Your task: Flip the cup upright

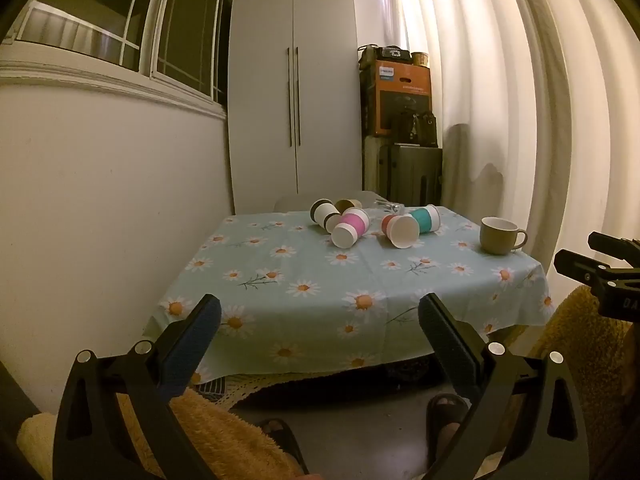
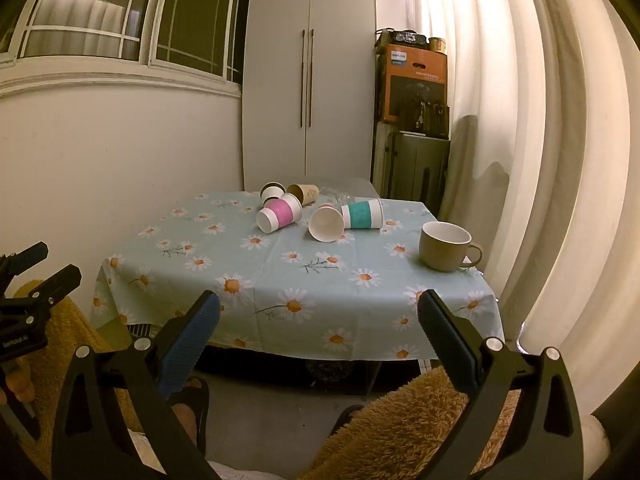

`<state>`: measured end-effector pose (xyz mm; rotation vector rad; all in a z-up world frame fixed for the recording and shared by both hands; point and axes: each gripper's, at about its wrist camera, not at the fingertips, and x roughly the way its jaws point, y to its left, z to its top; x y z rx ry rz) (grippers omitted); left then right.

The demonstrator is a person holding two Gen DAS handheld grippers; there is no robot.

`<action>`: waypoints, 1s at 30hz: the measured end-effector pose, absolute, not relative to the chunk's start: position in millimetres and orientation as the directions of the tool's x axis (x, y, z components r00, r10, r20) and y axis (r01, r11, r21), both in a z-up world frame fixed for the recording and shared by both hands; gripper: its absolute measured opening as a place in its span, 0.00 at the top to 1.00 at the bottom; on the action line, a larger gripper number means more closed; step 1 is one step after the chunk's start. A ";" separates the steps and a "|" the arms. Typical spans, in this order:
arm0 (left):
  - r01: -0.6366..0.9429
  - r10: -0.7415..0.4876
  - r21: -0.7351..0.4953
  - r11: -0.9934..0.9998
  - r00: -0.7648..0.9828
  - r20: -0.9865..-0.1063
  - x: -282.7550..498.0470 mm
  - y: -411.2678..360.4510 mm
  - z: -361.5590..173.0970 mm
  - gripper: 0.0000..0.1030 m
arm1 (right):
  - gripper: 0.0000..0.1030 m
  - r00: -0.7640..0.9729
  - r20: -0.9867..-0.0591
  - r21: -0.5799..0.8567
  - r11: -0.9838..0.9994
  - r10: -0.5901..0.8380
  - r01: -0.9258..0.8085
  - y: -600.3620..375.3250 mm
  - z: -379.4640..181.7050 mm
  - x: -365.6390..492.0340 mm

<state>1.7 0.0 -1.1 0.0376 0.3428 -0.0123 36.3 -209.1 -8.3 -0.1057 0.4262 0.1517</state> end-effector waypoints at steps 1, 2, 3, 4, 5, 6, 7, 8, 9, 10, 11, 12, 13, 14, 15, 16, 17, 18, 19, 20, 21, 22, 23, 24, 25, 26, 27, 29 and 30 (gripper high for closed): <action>0.018 -0.005 0.035 0.999 0.941 -0.337 2.7 0.0 -1.8 0.06 | 0.05 0.899 -0.420 -0.070 0.983 0.124 -0.168 -209.1 -8.2 36.6; 0.017 -0.004 0.035 0.999 0.942 -0.335 1.4 0.0 -0.8 0.06 | 0.05 0.899 -0.420 -0.070 0.983 0.124 -0.168 -209.1 -8.2 36.6; 0.018 -0.005 0.035 0.999 0.942 -0.335 2.0 -0.1 -1.1 0.06 | 0.05 0.899 -0.420 -0.070 0.983 0.124 -0.168 -209.0 -8.2 36.2; 0.018 -0.005 0.035 0.999 0.942 -0.335 2.6 -0.1 -1.4 0.06 | 0.05 0.899 -0.420 -0.069 0.983 0.124 -0.168 -208.9 -8.3 35.7; 0.017 -0.004 0.036 0.999 0.942 -0.335 2.1 0.0 -1.1 0.06 | 0.05 0.899 -0.420 -0.070 0.983 0.124 -0.168 -209.0 -8.2 36.4; 0.017 -0.004 0.035 0.999 0.943 -0.334 2.1 0.0 -1.1 0.06 | 0.05 0.899 -0.420 -0.071 0.983 0.124 -0.168 -208.8 -8.2 36.1; 0.018 -0.005 0.035 0.999 0.942 -0.335 2.3 -0.1 -1.2 0.06 | 0.05 0.899 -0.420 -0.070 0.983 0.124 -0.169 -208.9 -8.2 36.1; 0.018 -0.005 0.036 0.999 0.942 -0.336 2.3 -0.1 -1.3 0.06 | 0.05 0.899 -0.420 -0.070 0.983 0.124 -0.168 -208.7 -8.0 36.0; 0.017 -0.004 0.036 0.999 0.941 -0.337 3.4 -0.2 -2.5 0.06 | 0.05 0.899 -0.420 -0.071 0.983 0.124 -0.169 -208.3 -8.0 35.8; 0.017 -0.004 0.036 0.999 0.942 -0.337 3.8 -0.3 -4.1 0.06 | 0.05 0.899 -0.420 -0.071 0.983 0.124 -0.168 -208.1 -7.8 35.8; 0.018 -0.005 0.036 0.999 0.942 -0.336 3.6 -0.4 -3.9 0.06 | 0.05 0.899 -0.421 -0.071 0.983 0.124 -0.169 -207.8 -7.7 35.8; 0.018 -0.005 0.036 0.999 0.942 -0.336 4.0 -0.5 -4.3 0.06 | 0.05 0.899 -0.420 -0.071 0.983 0.124 -0.168 -207.3 -7.7 35.1; 0.017 -0.004 0.037 0.999 0.942 -0.336 3.5 -0.5 -4.0 0.06 | 0.05 0.899 -0.420 -0.071 0.983 0.123 -0.168 -207.2 -7.4 35.3; 0.017 -0.004 0.037 0.999 0.942 -0.335 4.6 -0.6 -5.1 0.06 | 0.05 0.900 -0.419 -0.070 0.983 0.124 -0.168 -206.8 -7.2 34.6; 0.018 -0.005 0.036 0.999 0.942 -0.336 4.4 -0.5 -4.6 0.06 | 0.05 0.899 -0.420 -0.070 0.983 0.124 -0.169 -209.1 -8.9 36.1; 0.019 -0.005 0.036 0.999 0.942 -0.336 4.9 -0.6 -5.0 0.06 | 0.05 0.899 -0.421 -0.071 0.983 0.124 -0.169 -208.9 -8.8 36.0; 0.018 -0.005 0.037 0.999 0.942 -0.336 4.0 -0.7 -4.3 0.06 | 0.05 0.899 -0.420 -0.071 0.983 0.124 -0.169 -208.8 -8.7 35.7; 0.019 -0.006 0.037 0.999 0.942 -0.336 3.5 -0.6 -3.9 0.06 | 0.05 0.899 -0.421 -0.071 0.983 0.124 -0.169 -208.9 -8.8 35.4; 0.019 -0.005 0.037 0.999 0.942 -0.336 3.5 -0.7 -3.9 0.06 | 0.05 0.899 -0.421 -0.071 0.983 0.124 -0.169 -210.7 -9.4 34.8; 0.018 -0.004 0.039 0.999 0.942 -0.336 4.7 -0.9 -5.0 0.06 | 0.05 0.899 -0.421 -0.071 0.983 0.124 -0.169 -210.3 -9.3 35.2; 0.018 -0.004 0.038 0.999 0.942 -0.336 1.9 -1.1 -4.4 0.06 | 0.05 0.899 -0.421 -0.070 0.983 0.126 -0.170 -210.9 -9.7 34.9; 0.019 -0.006 0.038 0.999 0.942 -0.336 2.8 -1.1 -5.4 0.06 | 0.05 0.898 -0.421 -0.070 0.983 0.125 -0.170 -210.2 -9.2 35.1; 0.019 -0.005 0.038 0.999 0.942 -0.336 2.4 -0.5 -5.2 0.06 | 0.05 0.899 -0.421 -0.072 0.983 0.124 -0.169 -209.6 -9.0 35.1; 0.017 -0.003 0.038 0.999 0.942 -0.336 2.7 -0.5 -5.6 0.06 | 0.05 0.899 -0.421 -0.072 0.983 0.123 -0.168 -210.1 -9.4 35.0; 0.017 -0.003 0.037 0.999 0.942 -0.335 2.6 -0.4 -5.8 0.06 | 0.05 0.898 -0.421 -0.071 0.983 0.124 -0.169 -209.7 -9.5 34.9; 0.018 -0.004 0.037 0.999 0.942 -0.335 2.7 -0.6 -5.9 0.06 | 0.05 0.899 -0.421 -0.072 0.983 0.124 -0.169 -209.4 -9.6 35.0; 0.018 -0.004 0.039 0.999 0.942 -0.336 2.8 -0.9 -5.8 0.06 | 0.05 0.899 -0.421 -0.072 0.983 0.124 -0.169 -209.2 -9.6 35.0; 0.018 -0.004 0.039 0.999 0.942 -0.335 2.3 -0.7 -5.3 0.06 | 0.05 0.898 -0.421 -0.072 0.983 0.123 -0.169 -209.4 -9.7 35.1; 0.019 -0.004 0.039 0.999 0.942 -0.335 2.0 -0.8 -4.9 0.06 | 0.05 0.899 -0.421 -0.072 0.983 0.124 -0.169 -209.2 -9.4 35.1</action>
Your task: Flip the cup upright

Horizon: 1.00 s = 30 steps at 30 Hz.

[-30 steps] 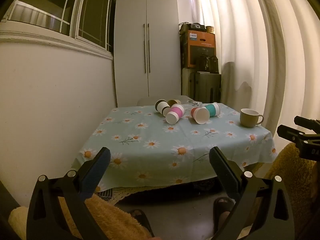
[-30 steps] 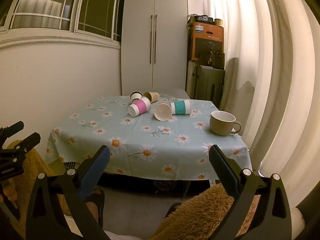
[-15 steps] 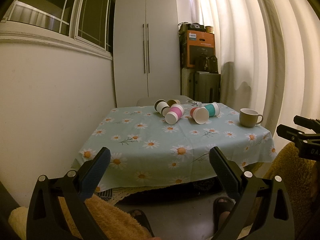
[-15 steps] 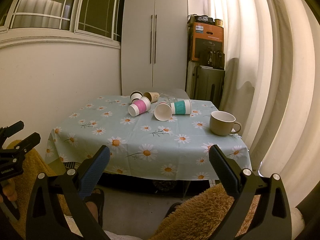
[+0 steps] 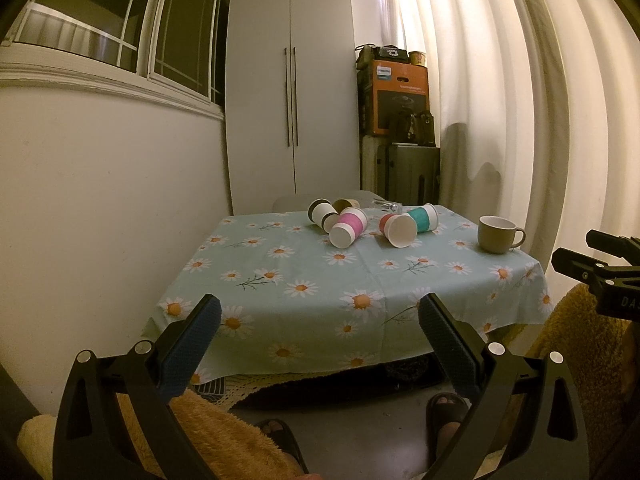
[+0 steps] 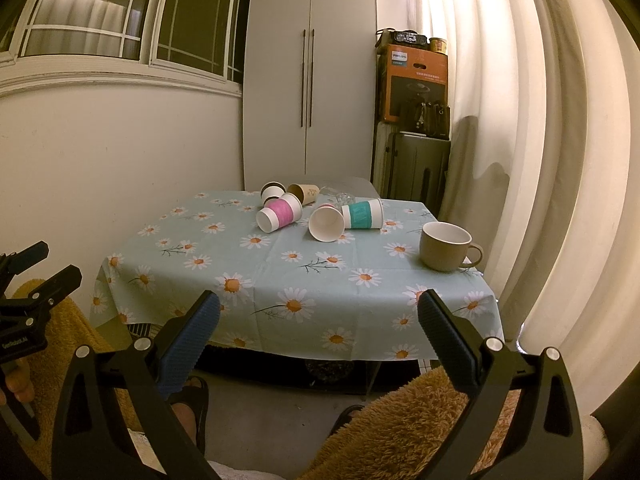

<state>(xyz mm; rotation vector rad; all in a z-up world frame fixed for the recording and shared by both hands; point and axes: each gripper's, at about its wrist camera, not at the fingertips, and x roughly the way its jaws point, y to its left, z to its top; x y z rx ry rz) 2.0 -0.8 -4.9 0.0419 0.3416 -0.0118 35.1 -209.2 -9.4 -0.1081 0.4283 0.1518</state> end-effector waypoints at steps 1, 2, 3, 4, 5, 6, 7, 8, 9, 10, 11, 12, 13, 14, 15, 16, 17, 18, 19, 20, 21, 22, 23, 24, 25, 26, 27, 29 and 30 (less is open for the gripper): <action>0.018 -0.004 0.039 0.999 0.942 -0.335 1.9 -0.8 -4.8 0.06 | 0.05 0.899 -0.421 -0.073 0.983 0.123 -0.169 -209.9 -9.8 34.9; 0.018 -0.003 0.039 0.999 0.942 -0.335 2.0 -0.8 -5.1 0.06 | 0.05 0.899 -0.421 -0.072 0.983 0.123 -0.169 -209.2 -9.3 35.3; 0.018 -0.004 0.039 0.999 0.942 -0.335 2.0 -0.8 -4.9 0.06 | 0.05 0.898 -0.421 -0.072 0.983 0.123 -0.169 -210.0 -9.9 35.2; 0.019 -0.004 0.039 0.999 0.942 -0.335 1.9 -0.8 -4.8 0.06 | 0.05 0.898 -0.422 -0.073 0.983 0.123 -0.169 -209.2 -9.2 35.5; 0.018 -0.004 0.039 0.999 0.942 -0.336 3.0 -0.8 -6.1 0.06 | 0.05 0.898 -0.422 -0.073 0.983 0.123 -0.169 -209.3 -9.2 35.4; 0.017 -0.003 0.039 0.999 0.942 -0.335 1.8 -0.9 -4.9 0.06 | 0.05 0.898 -0.421 -0.072 0.983 0.123 -0.169 -209.1 -9.0 35.6; 0.018 -0.004 0.039 0.999 0.942 -0.335 1.8 -0.9 -4.8 0.06 | 0.05 0.899 -0.421 -0.072 0.983 0.124 -0.169 -209.2 -9.0 35.6; 0.018 -0.004 0.039 0.999 0.942 -0.335 2.2 -0.9 -5.2 0.06 | 0.05 0.898 -0.421 -0.073 0.983 0.123 -0.169 -209.3 -9.0 35.6; 0.018 -0.004 0.040 0.999 0.942 -0.335 2.6 -1.0 -5.7 0.06 | 0.05 0.898 -0.422 -0.073 0.983 0.123 -0.169 -209.5 -8.9 35.5; 0.017 -0.003 0.040 0.999 0.942 -0.335 2.8 -1.1 -6.1 0.06 | 0.05 0.898 -0.422 -0.073 0.983 0.123 -0.169 -210.1 -9.2 35.3; 0.018 -0.003 0.040 0.999 0.942 -0.335 2.0 -1.0 -5.0 0.06 | 0.05 0.899 -0.420 -0.072 0.983 0.123 -0.168 -210.1 -8.9 35.1; 0.018 -0.004 0.040 0.999 0.942 -0.335 2.4 -1.1 -5.6 0.06 | 0.05 0.900 -0.419 -0.071 0.983 0.124 -0.169 -211.2 -9.4 34.6; 0.019 -0.004 0.040 0.999 0.942 -0.335 1.8 -0.9 -4.8 0.06 | 0.05 0.899 -0.421 -0.071 0.983 0.125 -0.170 -209.8 -8.9 35.6; 0.019 -0.005 0.040 0.999 0.942 -0.336 2.3 -1.0 -5.3 0.06 | 0.05 0.898 -0.422 -0.072 0.983 0.123 -0.169 -208.9 -8.4 35.9; 0.019 -0.004 0.041 0.999 0.942 -0.336 -0.3 -5.4 -3.8 0.06 | 0.05 0.898 -0.421 -0.072 0.983 0.124 -0.169 -209.0 -8.3 35.7; 0.019 -0.004 0.040 0.999 0.942 -0.335 -0.4 -5.3 -3.8 0.06 | 0.05 0.898 -0.421 -0.073 0.983 0.123 -0.169 -209.4 -8.6 35.4; 0.019 -0.005 0.040 0.999 0.942 -0.335 -0.2 -5.4 -4.0 0.06 | 0.05 0.899 -0.420 -0.073 0.983 0.124 -0.170 -209.3 -8.5 35.5; 0.019 -0.004 0.041 0.999 0.942 -0.336 -0.2 -5.4 -3.9 0.06 | 0.05 0.899 -0.421 -0.073 0.983 0.124 -0.170 -209.1 -8.3 35.6; 0.019 -0.004 0.040 0.999 0.942 -0.336 -0.2 -5.3 -3.8 0.06 | 0.05 0.899 -0.421 -0.073 0.983 0.124 -0.169 -208.9 -8.2 35.7; 0.018 -0.004 0.040 0.999 0.942 -0.336 0.1 -5.6 -4.2 0.06 | 0.05 0.899 -0.421 -0.073 0.983 0.124 -0.170 -208.7 -8.1 35.7; 0.018 -0.004 0.040 0.999 0.942 -0.336 0.0 -5.9 -4.2 0.06 | 0.05 0.898 -0.421 -0.073 0.983 0.124 -0.169 -208.4 -7.9 35.7; 0.019 -0.004 0.041 0.999 0.942 -0.335 -0.3 -5.3 -3.7 0.06 | 0.05 0.898 -0.421 -0.072 0.983 0.123 -0.169 -208.5 -8.1 35.7; 0.018 -0.004 0.040 0.999 0.942 -0.335 -0.2 -5.4 -3.9 0.06 | 0.05 0.899 -0.421 -0.073 0.983 0.124 -0.169 -207.9 -7.7 35.7; 0.018 -0.004 0.040 0.999 0.942 -0.336 -0.2 -5.3 -3.8 0.06 | 0.05 0.899 -0.419 -0.072 0.983 0.123 -0.168 -207.7 -7.4 35.6; 0.018 -0.004 0.040 0.999 0.942 -0.336 -0.2 -5.2 -3.6 0.06 | 0.05 0.901 -0.416 -0.069 0.984 0.124 -0.167 -209.4 -6.8 34.7; 0.016 -0.003 0.037 0.999 0.942 -0.336 0.1 -5.4 -4.0 0.06 | 0.05 0.901 -0.415 -0.066 0.984 0.126 -0.167 -210.0 -7.1 34.5; 0.012 -0.001 0.030 0.999 0.940 -0.340 0.3 -5.3 -4.7 0.06 | 0.05 0.902 -0.414 -0.062 0.984 0.126 -0.166 -211.1 -8.2 34.1; 0.014 -0.008 0.015 1.000 0.939 -0.344 0.7 -6.4 -2.9 0.06 | 0.05 0.896 -0.422 -0.043 0.984 0.139 -0.173 -208.9 -9.6 36.9; 0.016 -0.008 0.020 1.000 0.939 -0.343 2.2 -9.8 -2.6 0.06 | 0.05 0.895 -0.423 -0.042 0.984 0.141 -0.175 -208.6 -9.5 37.5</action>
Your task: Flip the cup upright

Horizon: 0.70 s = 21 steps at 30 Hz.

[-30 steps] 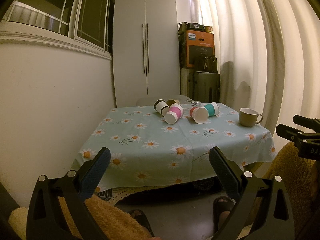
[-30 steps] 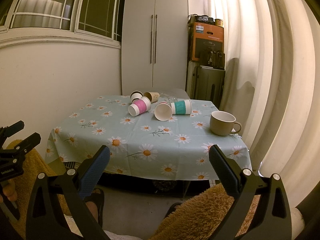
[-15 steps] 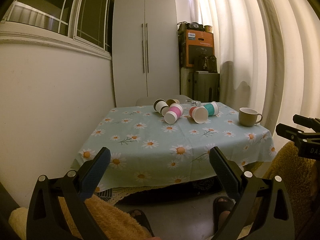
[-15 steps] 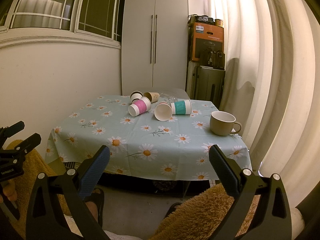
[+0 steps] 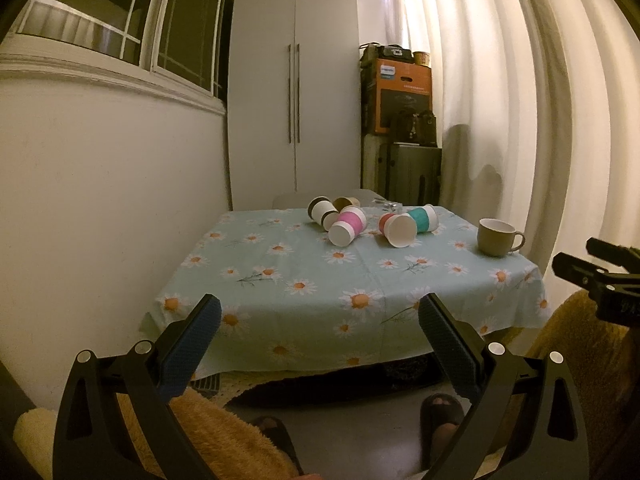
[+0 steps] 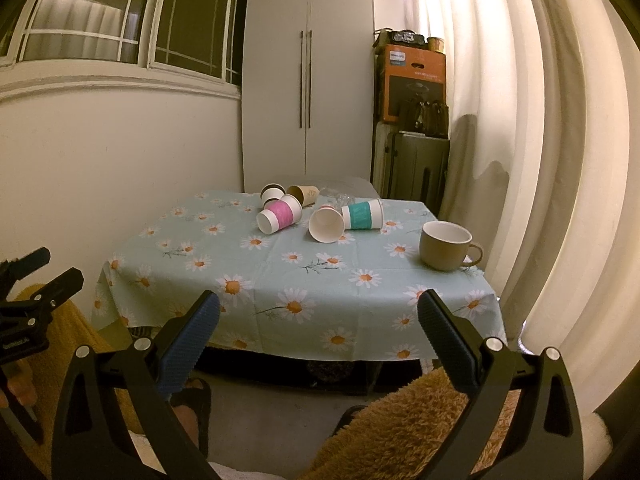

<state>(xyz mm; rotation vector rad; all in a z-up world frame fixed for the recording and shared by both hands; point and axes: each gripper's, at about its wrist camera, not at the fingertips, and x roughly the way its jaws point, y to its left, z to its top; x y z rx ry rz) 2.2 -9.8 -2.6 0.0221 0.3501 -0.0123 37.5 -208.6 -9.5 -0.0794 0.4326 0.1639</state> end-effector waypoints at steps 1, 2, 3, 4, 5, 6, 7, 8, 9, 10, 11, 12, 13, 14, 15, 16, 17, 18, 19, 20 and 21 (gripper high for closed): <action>0.015 -0.007 0.023 1.000 0.939 -0.344 4.6 -13.2 -3.0 0.06 | 0.05 0.889 -0.432 -0.034 0.983 0.149 -0.181 -208.3 -9.0 39.6; 0.017 -0.007 0.025 1.000 0.936 -0.351 6.1 -15.5 -1.9 0.06 | 0.05 0.886 -0.437 -0.028 0.983 0.152 -0.183 -207.7 -8.2 41.1; 0.024 -0.014 0.024 0.999 0.935 -0.355 6.5 -16.9 -0.5 0.06 | 0.05 0.882 -0.443 -0.020 0.982 0.158 -0.186 -207.8 -7.5 43.0; 0.026 -0.017 0.022 0.999 0.935 -0.355 6.9 -16.5 1.8 0.06 | 0.05 0.877 -0.451 -0.017 0.981 0.164 -0.193 -206.9 -6.4 45.6; 0.029 -0.023 0.010 1.000 0.935 -0.355 7.1 -16.2 4.8 0.06 | 0.05 0.874 -0.456 -0.017 0.981 0.166 -0.195 -205.8 -5.4 47.9; 0.038 -0.035 0.003 0.999 0.932 -0.360 8.4 -17.2 6.3 0.06 | 0.05 0.872 -0.460 -0.017 0.981 0.166 -0.195 -205.2 -4.5 49.8; 0.046 -0.042 0.002 0.999 0.931 -0.362 8.7 -16.9 7.6 0.06 | 0.05 0.866 -0.470 -0.014 0.979 0.172 -0.202 -203.8 -3.7 54.4; 0.046 -0.040 0.006 0.999 0.930 -0.367 12.3 -17.2 10.8 0.06 | 0.05 0.860 -0.480 -0.016 0.978 0.174 -0.207 -202.4 -3.3 59.1; 0.045 -0.040 0.003 0.999 0.928 -0.369 14.2 -15.5 12.9 0.06 | 0.05 0.857 -0.484 -0.017 0.978 0.174 -0.208 -201.4 -2.5 61.8; 0.047 -0.046 -0.006 0.999 0.926 -0.375 17.9 -14.5 15.3 0.06 | 0.05 0.858 -0.479 -0.006 0.977 0.183 -0.212 -201.7 0.0 65.0; 0.048 -0.051 -0.018 0.999 0.919 -0.392 24.8 -12.9 18.3 0.06 | 0.05 0.862 -0.471 0.001 0.977 0.189 -0.214 -202.2 3.3 68.0; 0.038 -0.044 -0.023 0.999 0.913 -0.405 31.7 -10.9 21.5 0.06 | 0.05 0.863 -0.467 0.003 0.977 0.192 -0.215 -201.9 6.5 72.0; 0.033 -0.042 -0.029 0.999 0.910 -0.413 39.1 -8.6 24.7 0.06 | 0.05 0.861 -0.469 0.001 0.975 0.196 -0.221 -199.7 9.6 80.0; 0.033 -0.044 -0.033 0.999 0.905 -0.423 47.2 -6.9 26.6 0.06 | 0.05 0.858 -0.473 -0.001 0.974 0.199 -0.227 -197.9 12.9 87.4; 0.031 -0.043 -0.035 0.999 0.900 -0.435 54.9 -5.5 28.5 0.06 | 0.05 0.855 -0.477 -0.002 0.973 0.202 -0.231 -196.1 15.1 94.8; 0.029 -0.041 -0.034 0.999 0.895 -0.443 62.6 -3.9 30.6 0.06 | 0.05 0.848 -0.486 0.004 0.972 0.209 -0.237 -194.1 17.8 106.5; 0.030 -0.041 -0.032 0.999 0.893 -0.448 73.4 -2.2 33.8 0.06 | 0.05 0.841 -0.496 0.016 0.970 0.218 -0.242 -193.0 19.9 116.9; 0.031 -0.041 -0.029 0.999 0.891 -0.452 81.9 -1.6 35.7 0.06 | 0.05 0.836 -0.501 0.025 0.969 0.225 -0.245 -192.0 20.6 123.6; 0.029 -0.039 -0.028 0.999 0.886 -0.461 95.2 0.7 38.5 0.06 | 0.05 0.825 -0.514 0.043 0.968 0.233 -0.247 -190.7 22.8 139.1; 0.027 -0.036 -0.027 0.999 0.883 -0.467 103.7 2.2 39.2 0.06 | 0.05 0.820 -0.521 0.050 0.968 0.235 -0.246 -190.1 23.4 145.5; 0.023 -0.033 -0.028 0.999 0.878 -0.477 115.9 4.7 41.3 0.06 | 0.05 0.809 -0.534 0.069 0.966 0.246 -0.248 -188.8 24.8 160.5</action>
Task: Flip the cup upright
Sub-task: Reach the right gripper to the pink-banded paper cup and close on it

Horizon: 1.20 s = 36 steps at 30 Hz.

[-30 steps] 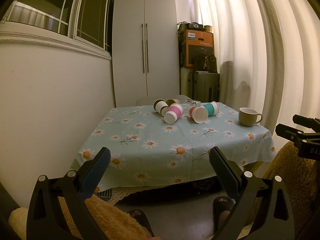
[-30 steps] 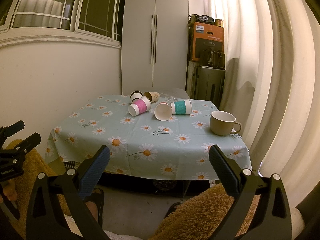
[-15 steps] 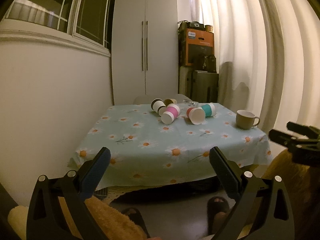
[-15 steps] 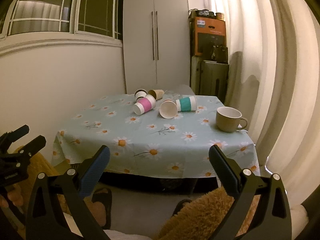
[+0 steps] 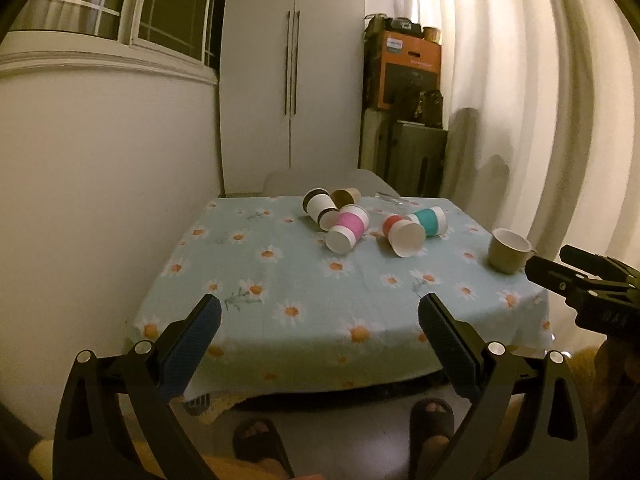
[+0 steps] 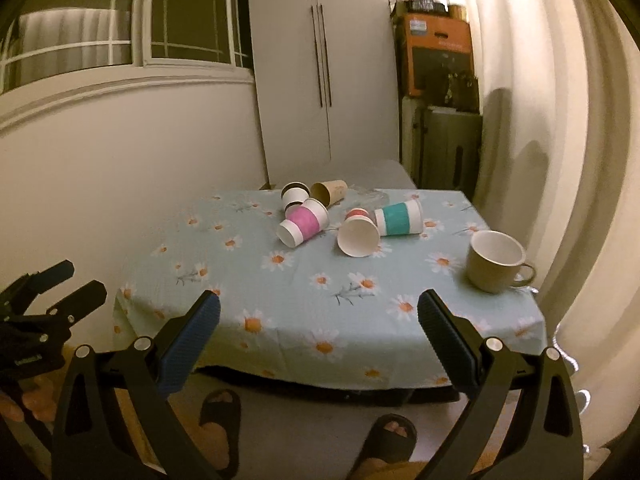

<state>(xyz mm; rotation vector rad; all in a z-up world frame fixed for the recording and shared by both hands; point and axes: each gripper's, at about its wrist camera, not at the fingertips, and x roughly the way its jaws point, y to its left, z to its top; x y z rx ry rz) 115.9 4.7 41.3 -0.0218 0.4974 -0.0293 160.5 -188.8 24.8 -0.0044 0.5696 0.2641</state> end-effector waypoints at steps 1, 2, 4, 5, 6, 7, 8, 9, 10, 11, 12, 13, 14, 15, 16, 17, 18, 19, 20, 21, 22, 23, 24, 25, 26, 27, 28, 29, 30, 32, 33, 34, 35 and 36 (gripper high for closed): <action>0.020 -0.031 -0.028 0.999 0.876 -0.481 121.3 4.7 41.5 0.06 | 0.05 0.803 -0.540 0.077 0.965 0.253 -0.252 -187.8 26.0 169.4; 0.013 -0.026 -0.030 0.999 0.871 -0.490 133.7 7.2 42.9 0.06 | 0.05 0.796 -0.547 0.087 0.963 0.259 -0.254 -186.4 26.8 180.3; 0.006 -0.026 -0.040 0.999 0.866 -0.500 149.2 11.8 44.8 0.06 | 0.05 0.797 -0.540 0.105 0.961 0.270 -0.255 -185.3 30.0 198.5; 0.008 -0.029 -0.044 0.999 0.861 -0.508 159.3 13.4 44.9 0.06 | 0.05 0.798 -0.537 0.111 0.960 0.275 -0.256 -184.0 31.9 207.6; 0.009 -0.031 -0.045 0.999 0.858 -0.513 166.4 14.7 44.8 0.06 | 0.05 0.794 -0.542 0.115 0.960 0.277 -0.257 -181.6 33.0 218.1; 0.008 -0.030 -0.045 0.999 0.855 -0.517 177.0 17.5 44.3 0.06 | 0.05 0.781 -0.553 0.127 0.956 0.289 -0.264 -177.6 33.5 232.4; 0.006 -0.028 -0.044 0.999 0.852 -0.523 184.1 18.7 44.0 0.06 | 0.05 0.772 -0.559 0.143 0.952 0.303 -0.270 -174.1 34.0 244.1; 0.001 -0.023 -0.042 0.999 0.848 -0.530 193.0 21.1 42.8 0.06 | 0.05 0.763 -0.564 0.161 0.948 0.316 -0.274 -170.4 34.6 253.8; -0.005 -0.018 -0.040 0.999 0.844 -0.537 200.1 22.2 41.6 0.06 | 0.05 0.748 -0.572 0.188 0.941 0.337 -0.280 -166.2 35.1 267.5; -0.013 -0.011 -0.041 0.999 0.836 -0.549 210.9 25.6 39.8 0.06 | 0.05 0.732 -0.578 0.220 0.933 0.361 -0.286 -161.9 35.2 281.2; -0.022 -0.007 -0.044 0.999 0.830 -0.558 221.2 29.1 38.5 0.06 | 0.05 0.724 -0.581 0.238 0.928 0.372 -0.285 -157.9 34.8 288.7; -0.028 -0.002 -0.044 0.999 0.825 -0.565 229.3 31.3 37.8 0.06 | 0.05 0.706 -0.596 0.266 0.924 0.382 -0.276 -152.5 33.4 304.8; -0.040 0.010 -0.039 0.998 0.815 -0.579 240.3 34.3 35.7 0.06 | 0.05 0.692 -0.606 0.283 0.920 0.392 -0.273 -147.9 32.2 315.9; -0.050 0.022 -0.030 0.998 0.803 -0.596 251.9 36.8 33.2 0.06 | 0.05 0.672 -0.620 0.306 0.913 0.406 -0.269 -143.7 29.9 329.1; -0.048 0.028 -0.016 0.999 0.784 -0.620 264.9 38.1 29.6 0.06 | 0.05 0.642 -0.648 0.331 0.911 0.409 -0.247 -137.5 25.2 346.7; -0.045 0.032 -0.005 0.999 0.770 -0.638 273.4 38.4 26.4 0.06 | 0.05 0.615 -0.667 0.362 0.904 0.421 -0.226 -134.0 20.0 361.0; -0.050 0.044 0.010 0.999 0.757 -0.652 283.9 39.7 22.2 0.06 | 0.05 0.590 -0.675 0.408 0.890 0.444 -0.203 -131.8 14.4 375.7; -0.055 0.052 0.016 0.998 0.751 -0.658 293.6 41.7 18.9 0.06 | 0.05 0.576 -0.679 0.433 0.882 0.455 -0.185 -130.3 11.8 386.0; -0.054 0.051 0.016 0.998 0.746 -0.664 300.3 43.5 16.6 0.06 | 0.06 0.565 -0.685 0.450 0.877 0.460 -0.170 -129.0 8.5 393.6; -0.054 0.050 0.015 0.998 0.738 -0.673 307.3 45.8 13.9 0.06 | 0.08 0.545 -0.695 0.473 0.869 0.469 -0.145 -124.5 3.3 407.8; -0.060 0.054 0.014 0.998 0.731 -0.681 316.6 49.4 10.9 0.06 | 0.10 0.532 -0.700 0.485 0.864 0.476 -0.134 -121.6 -0.2 416.7; -0.067 0.058 0.014 0.998 0.725 -0.687 322.8 53.0 9.0 0.06 | 0.11 0.510 -0.711 0.499 0.858 0.484 -0.120 -117.1 -5.4 428.6; -0.079 0.065 0.011 0.997 0.716 -0.695 329.6 57.2 6.5 0.06 | 0.16 0.499 -0.721 0.499 0.860 0.481 -0.108 -114.1 -8.2 437.0; -0.094 0.069 0.003 0.996 0.712 -0.699 334.1 61.2 5.3 0.06 | 0.21 0.473 -0.741 0.503 0.861 0.477 -0.080 -109.5 -16.0 451.1; -0.124 0.063 -0.036 0.992 0.707 -0.704 339.4 70.7 3.5 0.06 | 0.24 0.454 -0.750 0.510 0.857 0.481 -0.064 -109.6 -20.9 461.5; -0.139 0.053 -0.065 0.988 0.706 -0.706 342.4 74.9 2.3 0.06 | 0.30 0.432 -0.763 0.515 0.856 0.481 -0.042 -109.0 -27.5 470.0; -0.152 0.037 -0.101 0.983 0.705 -0.708 345.7 80.9 1.0 0.06 | 0.32 0.409 -0.787 0.501 0.865 0.461 -0.010 -107.4 -35.6 478.7; -0.159 0.020 -0.131 0.979 0.705 -0.709 347.0 86.0 -1.0 0.06 | 0.32 0.392 -0.804 0.489 0.872 0.447 0.008 -107.2 -43.5 486.2; -0.161 0.016 -0.137 0.977 0.704 -0.710 347.9 89.3 -3.4 0.06 | 0.34 0.370 -0.825 0.469 0.883 0.427 0.029 -105.2 -52.1 492.8; -0.169 0.030 -0.123 0.978 0.698 -0.715 348.8 93.0 -8.5 0.06 | 0.35 0.353 -0.846 0.441 0.897 0.399 0.044 -101.0 -60.7 500.7; -0.176 0.038 -0.118 0.977 0.693 -0.720 349.1 96.0 -11.5 0.06 | 0.35 0.349 -0.857 0.420 0.906 0.379 0.048 -98.8 -64.1 503.3; -0.185 0.040 -0.122 0.975 0.688 -0.724 348.9 99.4 -14.1 0.06 | 0.35 0.346 -0.876 0.381 0.922 0.337 0.065 -96.0 -68.2 505.3; -0.188 0.037 -0.127 0.974 0.684 -0.728 348.5 101.6 -15.3 0.06 | 0.35 0.345 -0.880 0.370 0.926 0.326 0.071 -93.4 -73.0 508.3; -0.189 0.033 -0.132 0.973 0.682 -0.731 348.0 103.6 -16.3 0.06 | 0.35 0.341 -0.889 0.354 0.931 0.307 0.085 -91.5 -76.4 510.3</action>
